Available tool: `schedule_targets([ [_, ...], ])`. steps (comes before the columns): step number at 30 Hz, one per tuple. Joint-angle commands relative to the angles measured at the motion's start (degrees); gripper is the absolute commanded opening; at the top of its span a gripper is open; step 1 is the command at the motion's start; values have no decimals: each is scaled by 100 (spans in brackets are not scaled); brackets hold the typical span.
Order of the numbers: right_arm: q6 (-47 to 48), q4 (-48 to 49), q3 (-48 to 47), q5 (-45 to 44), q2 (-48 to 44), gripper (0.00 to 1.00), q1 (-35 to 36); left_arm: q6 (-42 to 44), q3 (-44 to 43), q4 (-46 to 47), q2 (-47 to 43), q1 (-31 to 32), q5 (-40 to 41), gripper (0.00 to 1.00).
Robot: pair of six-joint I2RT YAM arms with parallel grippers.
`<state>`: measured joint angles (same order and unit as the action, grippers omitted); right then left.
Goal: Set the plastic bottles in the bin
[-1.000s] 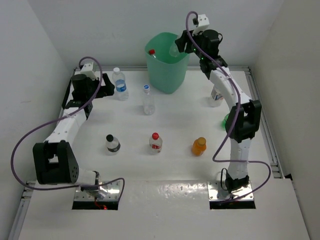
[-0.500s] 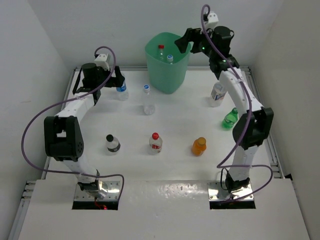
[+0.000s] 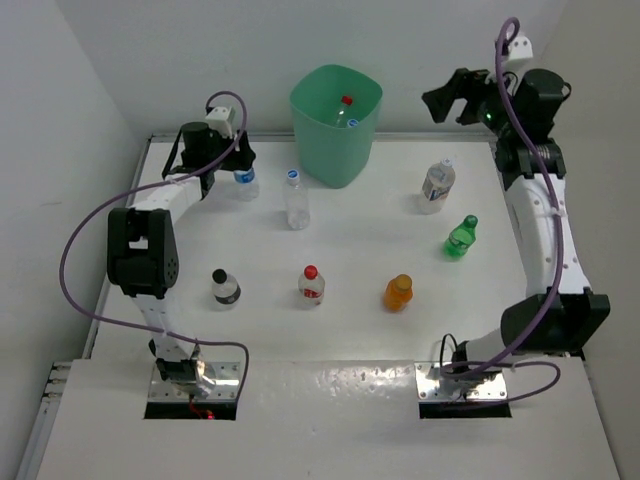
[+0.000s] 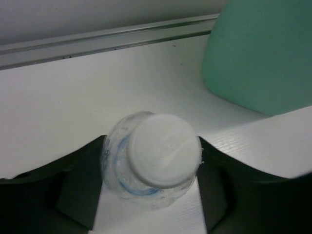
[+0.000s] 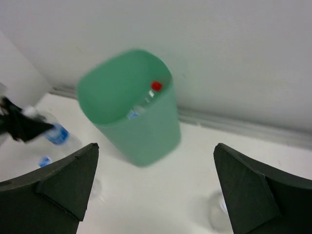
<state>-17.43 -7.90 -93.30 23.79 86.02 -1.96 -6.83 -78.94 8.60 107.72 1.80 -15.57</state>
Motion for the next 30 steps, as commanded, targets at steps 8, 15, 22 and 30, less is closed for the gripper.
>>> schedule_targets([
  [8,1257,-1661,1760,37,-1227,100,-1473,-380,-1227,-613,-1051,-224,-288,29],
  [15,1884,-2295,2623,337,-2018,100,-1905,-1355,-2783,-359,-1105,100,-403,26],
  [22,1383,-1786,2773,328,-1984,100,-1931,-1505,-4858,-429,345,1216,386,26],
  [30,1356,-1522,2641,311,-1519,100,-1879,-566,-5149,-437,1286,2087,1160,27],
])
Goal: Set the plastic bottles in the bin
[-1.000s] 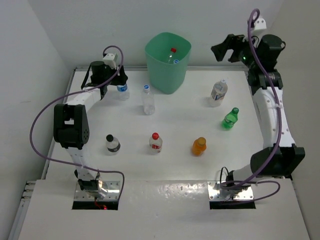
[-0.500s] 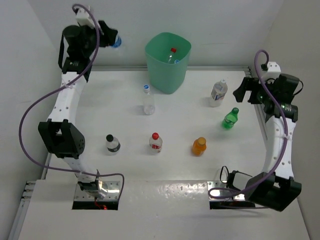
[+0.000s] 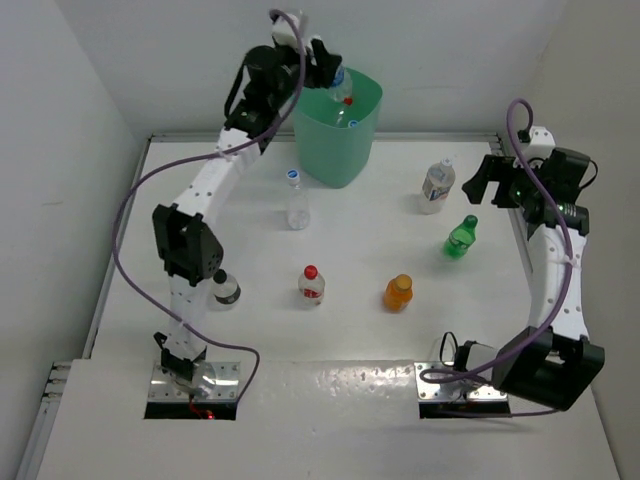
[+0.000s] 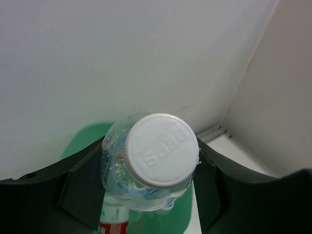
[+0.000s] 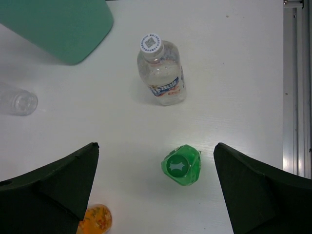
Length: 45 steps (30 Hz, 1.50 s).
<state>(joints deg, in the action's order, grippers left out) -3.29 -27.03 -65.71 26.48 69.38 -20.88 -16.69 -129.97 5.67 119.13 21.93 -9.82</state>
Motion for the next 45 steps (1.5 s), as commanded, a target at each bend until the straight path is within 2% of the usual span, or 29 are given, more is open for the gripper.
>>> schedule_targets([
  [1,-84,426,-126,33,189,100,14,569,-46,-145,145,126,752,27],
  [4,-137,637,-117,15,435,100,93,719,200,-198,145,127,1184,27],
  [6,-137,795,-117,-20,672,100,128,886,200,-363,259,127,1255,34],
  [7,-119,908,-152,-37,716,100,215,974,139,-435,260,179,1351,60],
  [10,-102,1102,-248,6,1111,100,313,1097,139,-558,129,232,1580,100],
  [16,91,1594,-389,138,1683,100,690,931,297,-304,-416,171,1256,100],
  [21,520,1815,-609,-54,2148,100,1077,895,-2,-374,-891,224,1193,100],
  [26,803,1955,-855,-581,2615,100,1306,1071,691,-567,-1743,276,1246,100],
  [35,1111,1973,-1373,-978,3327,100,1491,1124,1509,-786,-2333,-119,1351,100],
  [37,1172,1868,-1435,-891,3503,95,1482,1124,1729,-839,-2473,-259,1352,100],
  [38,1199,1772,-1488,-864,3590,81,1482,1124,1930,-840,-2595,-312,1508,100],
  [41,1199,1640,-1593,-829,3617,62,1473,1124,2282,-840,-2816,-558,1598,100],
  [42,1173,1604,-1620,-785,3643,50,1473,1072,2405,-840,-2964,-637,1598,100],
  [45,989,1569,-1778,-635,3486,29,1447,1002,2915,-910,-3211,-962,1598,100],
])
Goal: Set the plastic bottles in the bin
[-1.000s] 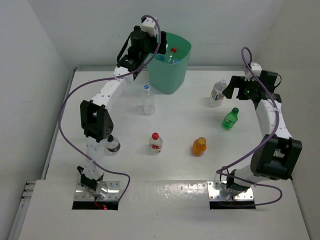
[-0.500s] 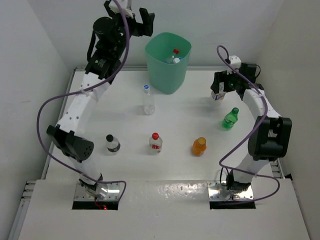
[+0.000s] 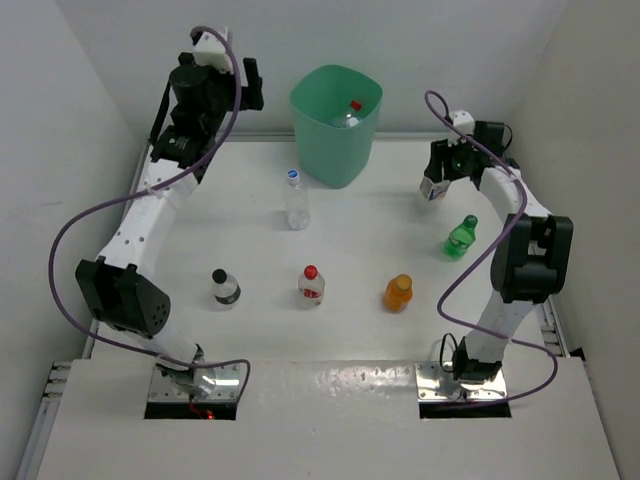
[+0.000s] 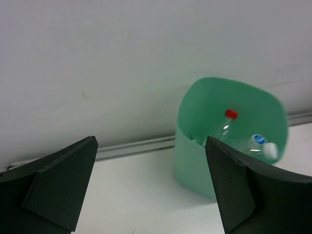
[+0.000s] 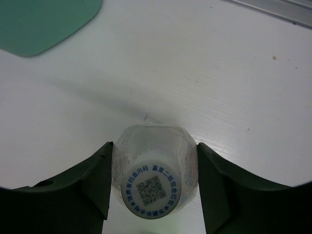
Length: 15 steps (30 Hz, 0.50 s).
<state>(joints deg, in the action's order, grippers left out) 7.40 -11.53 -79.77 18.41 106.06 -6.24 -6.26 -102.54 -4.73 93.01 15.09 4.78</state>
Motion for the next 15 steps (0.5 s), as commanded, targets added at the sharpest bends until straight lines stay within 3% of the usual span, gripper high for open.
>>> schedule_targets([
  [1,-142,2,-503,293,-321,27,0,-94,530,130,-809,-366,207,100],
  [6,-1096,378,-1136,575,-762,22,114,-340,1788,244,-1504,-998,33,100],
  [10,-2168,1860,-1357,839,-1166,16,377,-341,2773,446,-2032,-1429,-1168,100],
  [15,-2751,3120,-2409,392,-596,15,948,-402,3477,341,-2208,-1597,-1620,100],
])
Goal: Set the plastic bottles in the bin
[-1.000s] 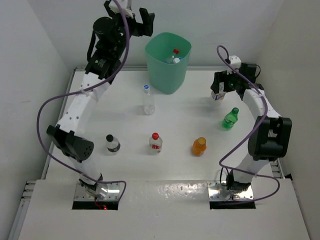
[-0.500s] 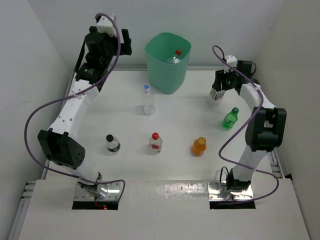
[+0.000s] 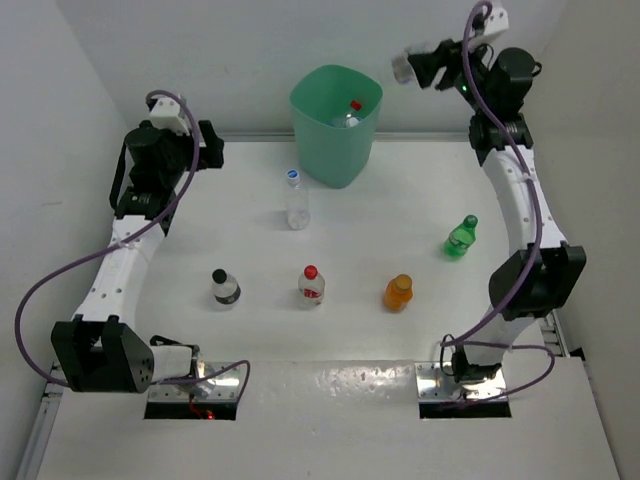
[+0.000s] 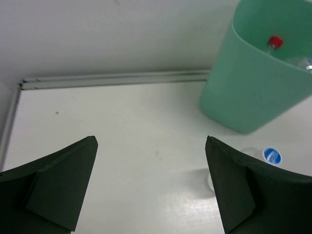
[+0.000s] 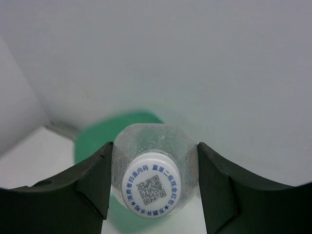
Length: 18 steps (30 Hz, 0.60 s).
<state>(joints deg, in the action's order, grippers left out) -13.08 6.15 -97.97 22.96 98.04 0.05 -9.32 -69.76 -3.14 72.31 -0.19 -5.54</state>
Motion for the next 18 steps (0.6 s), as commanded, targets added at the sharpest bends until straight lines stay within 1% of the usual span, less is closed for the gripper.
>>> schedule_targets([
  [1,-705,1519,-939,-125,320,15,520,-157,269,182,-139,-69,-589,100],
  [2,-670,1564,-1126,-160,808,15,626,-158,444,182,-191,-69,-589,100],
  [3,-678,1582,-1702,-247,979,15,758,-158,515,182,-191,-122,-589,100],
  [5,-704,1643,-2057,-405,1645,15,943,-158,673,182,-191,-122,-536,100],
  [7,-687,1661,-2557,-617,2059,14,1101,-210,674,182,-191,-184,-536,100],
  [9,-652,1705,-2665,-800,2367,14,1198,-210,727,182,-191,-236,-536,100],
  [14,-599,1775,-2639,-942,2676,13,1251,-263,727,182,-191,-236,-536,100],
  [16,-538,1784,-2639,-942,2808,13,1243,-263,779,243,-139,-236,-745,100],
  [17,-477,1784,-2639,-916,2878,14,1269,-263,779,243,-78,-236,-877,100],
  [18,-380,1767,-2648,-916,2913,22,1286,-202,779,243,1,-236,-1087,100],
])
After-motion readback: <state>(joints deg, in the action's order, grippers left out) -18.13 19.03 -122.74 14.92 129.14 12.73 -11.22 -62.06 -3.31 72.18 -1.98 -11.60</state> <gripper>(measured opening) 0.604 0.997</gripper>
